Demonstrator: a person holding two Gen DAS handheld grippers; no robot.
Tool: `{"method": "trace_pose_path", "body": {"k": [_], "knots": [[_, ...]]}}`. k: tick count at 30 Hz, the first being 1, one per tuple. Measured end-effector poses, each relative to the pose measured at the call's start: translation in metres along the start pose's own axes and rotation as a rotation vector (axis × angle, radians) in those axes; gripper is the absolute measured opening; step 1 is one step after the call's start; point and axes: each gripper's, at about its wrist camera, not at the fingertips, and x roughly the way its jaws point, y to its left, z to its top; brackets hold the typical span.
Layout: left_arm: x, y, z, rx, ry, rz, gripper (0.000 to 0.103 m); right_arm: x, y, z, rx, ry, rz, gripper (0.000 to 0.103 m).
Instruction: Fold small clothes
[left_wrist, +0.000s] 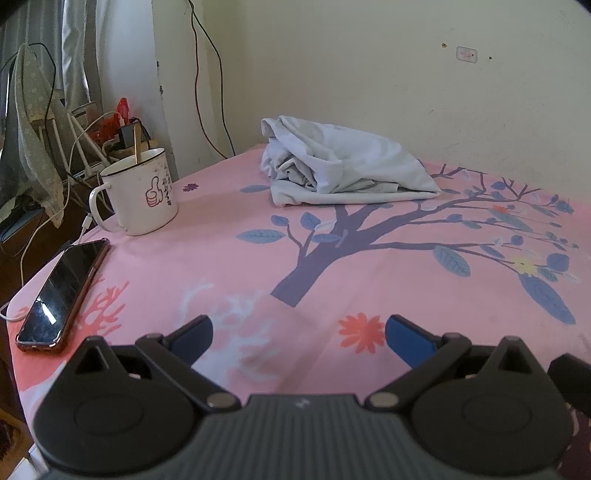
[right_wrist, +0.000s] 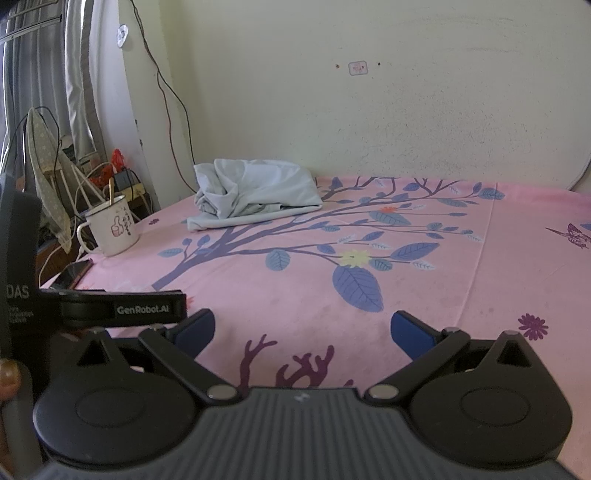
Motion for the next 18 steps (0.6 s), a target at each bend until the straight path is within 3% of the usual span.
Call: {"method": "trace_pose_path", "body": {"k": [18], "knots": [[0.0007,0.0021,0.0003,-0.013,0.004,0.017,0.103,-0.0004,-0.0016,0.0010,0.004,-0.002,0.000,0.097]]}}
